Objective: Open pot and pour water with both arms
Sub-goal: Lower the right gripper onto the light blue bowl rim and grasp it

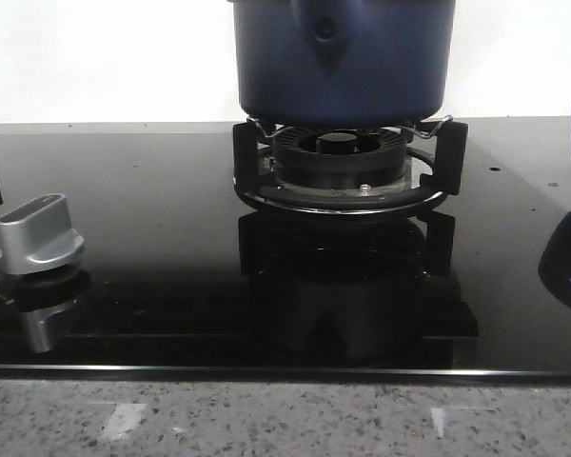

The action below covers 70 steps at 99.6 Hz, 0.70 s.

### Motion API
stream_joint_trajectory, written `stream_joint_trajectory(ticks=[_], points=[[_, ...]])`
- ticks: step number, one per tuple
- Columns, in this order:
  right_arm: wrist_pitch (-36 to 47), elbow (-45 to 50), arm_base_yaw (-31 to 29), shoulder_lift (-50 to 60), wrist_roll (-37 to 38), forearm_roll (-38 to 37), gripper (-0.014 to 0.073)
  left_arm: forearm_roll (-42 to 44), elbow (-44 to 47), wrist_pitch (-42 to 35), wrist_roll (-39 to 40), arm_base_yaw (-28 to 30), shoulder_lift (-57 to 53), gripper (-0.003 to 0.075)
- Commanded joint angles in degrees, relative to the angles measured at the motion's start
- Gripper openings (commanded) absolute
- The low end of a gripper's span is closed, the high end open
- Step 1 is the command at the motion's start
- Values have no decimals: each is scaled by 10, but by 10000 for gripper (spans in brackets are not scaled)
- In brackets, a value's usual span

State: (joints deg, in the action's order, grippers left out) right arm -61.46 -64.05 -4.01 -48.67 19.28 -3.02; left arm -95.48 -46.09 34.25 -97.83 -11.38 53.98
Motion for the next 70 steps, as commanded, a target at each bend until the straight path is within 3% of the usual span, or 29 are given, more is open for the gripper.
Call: stream_joint_trajectory(ticks=[1, 26, 70], points=[[9, -27, -21, -25, 14, -55, 393, -41, -19, 9, 6, 0, -11, 244], [-32, -24, -81, -99, 14, -1, 393, -41, -18, 9, 6, -19, -11, 244], [-34, -14, -88, -185, 13, 17, 393, -42, -18, 40, 6, -27, -11, 244]])
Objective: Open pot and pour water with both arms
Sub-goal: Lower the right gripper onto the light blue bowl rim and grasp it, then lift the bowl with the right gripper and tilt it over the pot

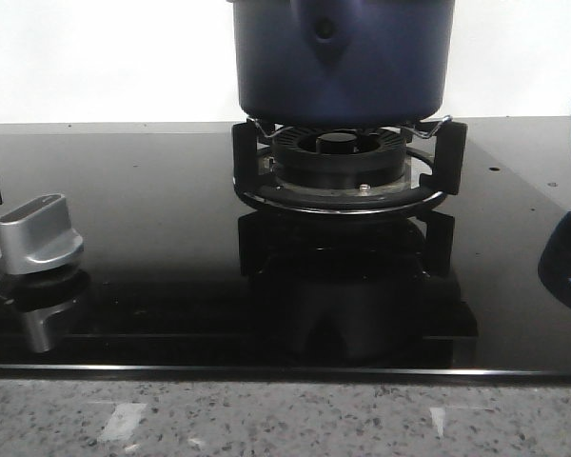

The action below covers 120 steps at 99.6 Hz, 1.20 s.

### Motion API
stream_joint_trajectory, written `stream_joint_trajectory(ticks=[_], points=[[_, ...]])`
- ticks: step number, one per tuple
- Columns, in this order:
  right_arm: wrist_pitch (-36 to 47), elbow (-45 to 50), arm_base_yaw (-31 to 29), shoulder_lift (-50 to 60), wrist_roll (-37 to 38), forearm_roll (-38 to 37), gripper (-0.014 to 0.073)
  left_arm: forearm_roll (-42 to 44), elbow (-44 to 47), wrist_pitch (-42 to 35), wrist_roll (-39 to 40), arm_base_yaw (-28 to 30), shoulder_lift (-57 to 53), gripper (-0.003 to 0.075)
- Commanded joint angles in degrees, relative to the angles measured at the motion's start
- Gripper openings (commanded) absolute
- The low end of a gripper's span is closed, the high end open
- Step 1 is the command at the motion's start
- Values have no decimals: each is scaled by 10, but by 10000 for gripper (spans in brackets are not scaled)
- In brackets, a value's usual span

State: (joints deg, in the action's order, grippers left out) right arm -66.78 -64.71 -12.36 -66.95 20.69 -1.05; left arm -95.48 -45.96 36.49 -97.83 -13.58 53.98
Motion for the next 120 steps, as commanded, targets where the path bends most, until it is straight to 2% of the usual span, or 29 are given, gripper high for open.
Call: stream_joint_trajectory(ticks=[1, 28, 56, 61, 68, 84, 102, 120], points=[[21, -6, -4, -2, -1, -3, 393, -42, -19, 17, 6, -5, -11, 244], [98, 76, -4, -13, -1, 11, 393, -42, -19, 17, 6, -5, -11, 244], [149, 114, -4, -33, -1, 48, 388, -42, -19, 17, 6, -5, -11, 243], [153, 117, -4, -36, -1, 58, 358, -42, -19, 17, 6, -5, -11, 243], [154, 117, -4, -39, -1, 63, 257, -42, -19, 17, 6, -5, -11, 243], [161, 117, -4, -38, -1, 63, -78, -42, -19, 17, 6, -5, -11, 243], [161, 112, -4, -29, -17, 66, -71, -42, -19, 17, 6, -5, -11, 242], [147, 65, -3, -9, -37, 79, -71, -42, -19, 17, 6, -5, -11, 242]])
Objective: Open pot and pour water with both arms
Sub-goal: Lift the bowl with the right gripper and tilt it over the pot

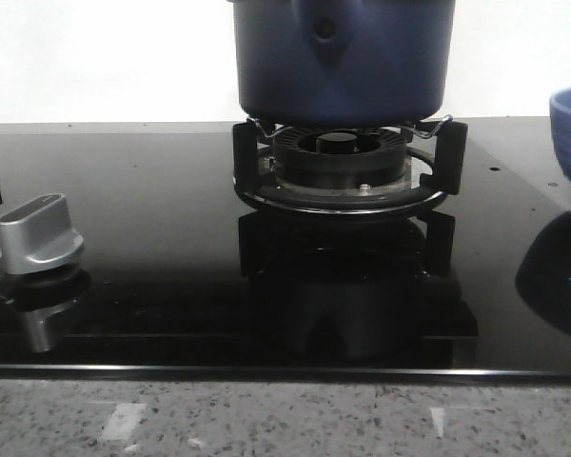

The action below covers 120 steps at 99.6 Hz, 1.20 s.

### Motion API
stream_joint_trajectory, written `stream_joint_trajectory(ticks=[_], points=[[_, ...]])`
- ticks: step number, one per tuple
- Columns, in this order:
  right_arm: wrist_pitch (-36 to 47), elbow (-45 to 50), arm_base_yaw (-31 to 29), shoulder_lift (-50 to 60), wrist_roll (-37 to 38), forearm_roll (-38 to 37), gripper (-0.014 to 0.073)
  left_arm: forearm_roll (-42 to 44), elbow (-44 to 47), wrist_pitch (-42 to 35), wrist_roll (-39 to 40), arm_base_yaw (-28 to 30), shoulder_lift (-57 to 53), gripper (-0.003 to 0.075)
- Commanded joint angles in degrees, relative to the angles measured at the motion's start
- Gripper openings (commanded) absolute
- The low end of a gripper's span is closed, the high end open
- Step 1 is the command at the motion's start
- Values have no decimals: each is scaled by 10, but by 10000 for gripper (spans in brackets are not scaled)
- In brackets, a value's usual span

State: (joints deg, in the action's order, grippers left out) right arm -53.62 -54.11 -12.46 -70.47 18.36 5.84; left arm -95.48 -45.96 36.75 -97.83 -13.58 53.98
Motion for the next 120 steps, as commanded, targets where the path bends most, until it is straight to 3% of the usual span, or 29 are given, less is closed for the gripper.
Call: stream_joint_trajectory(ticks=[1, 47, 71, 72, 73, 77, 93, 120], points=[[14, -44, -2, 27, -14, 12, -71, -42, -19, 15, 6, -5, -11, 242], [-81, -288, 10, 23, -83, 101, -66, -49, -19, 15, 6, -6, -11, 242], [-124, -421, 104, -37, -83, 101, -64, -51, -19, 15, 6, -13, -11, 242], [-126, -428, 110, -39, -83, 101, -62, -51, -19, 15, 6, -13, -11, 242], [-138, -480, 155, -77, -83, 100, -45, -51, -19, 15, 6, -13, -11, 242], [-138, -488, 164, -84, -83, 98, -46, -51, -19, 15, 6, -13, -11, 242], [-138, -538, 227, -129, -81, 36, -46, -51, -19, 15, 6, -13, -11, 242], [-96, -554, 319, -163, -60, -150, -46, -51, -19, 15, 6, -13, -11, 242]])
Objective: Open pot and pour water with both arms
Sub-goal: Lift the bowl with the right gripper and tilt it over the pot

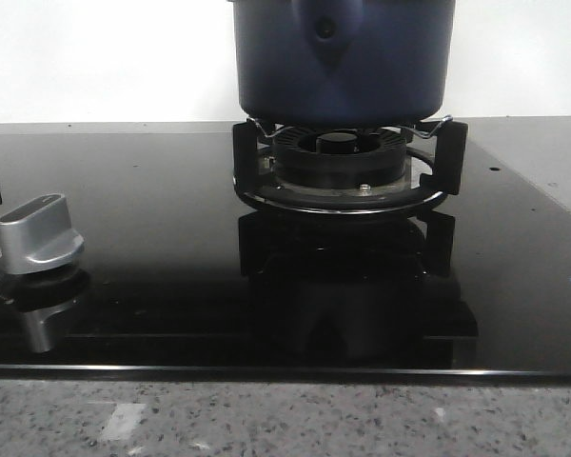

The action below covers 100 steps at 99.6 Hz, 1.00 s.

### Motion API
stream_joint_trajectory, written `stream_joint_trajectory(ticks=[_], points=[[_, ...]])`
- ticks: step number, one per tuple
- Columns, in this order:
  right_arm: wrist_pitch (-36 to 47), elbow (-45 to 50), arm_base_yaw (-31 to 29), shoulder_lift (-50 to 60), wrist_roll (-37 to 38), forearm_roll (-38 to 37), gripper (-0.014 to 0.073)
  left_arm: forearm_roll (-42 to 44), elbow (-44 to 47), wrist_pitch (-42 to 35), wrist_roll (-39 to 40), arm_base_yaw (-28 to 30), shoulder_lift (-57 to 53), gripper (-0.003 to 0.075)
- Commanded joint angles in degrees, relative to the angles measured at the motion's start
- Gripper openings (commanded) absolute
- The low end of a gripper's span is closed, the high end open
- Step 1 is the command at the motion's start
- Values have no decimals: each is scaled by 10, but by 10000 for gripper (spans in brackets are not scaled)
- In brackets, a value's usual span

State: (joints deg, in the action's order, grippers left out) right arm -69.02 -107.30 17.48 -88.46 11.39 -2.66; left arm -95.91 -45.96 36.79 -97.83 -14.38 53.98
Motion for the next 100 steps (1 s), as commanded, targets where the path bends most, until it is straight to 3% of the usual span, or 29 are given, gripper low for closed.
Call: stream_joint_trajectory(ticks=[1, 49, 100], points=[[59, -22, 22, 16, 10, -71, -46, -47, -19, 14, 6, -5, -11, 242], [92, 4, 164, -2, 57, -500, -46, -47, -19, 14, 6, -5, -11, 242], [115, 7, 219, -18, 62, -720, -46, -47, -19, 14, 6, -5, -12, 242]])
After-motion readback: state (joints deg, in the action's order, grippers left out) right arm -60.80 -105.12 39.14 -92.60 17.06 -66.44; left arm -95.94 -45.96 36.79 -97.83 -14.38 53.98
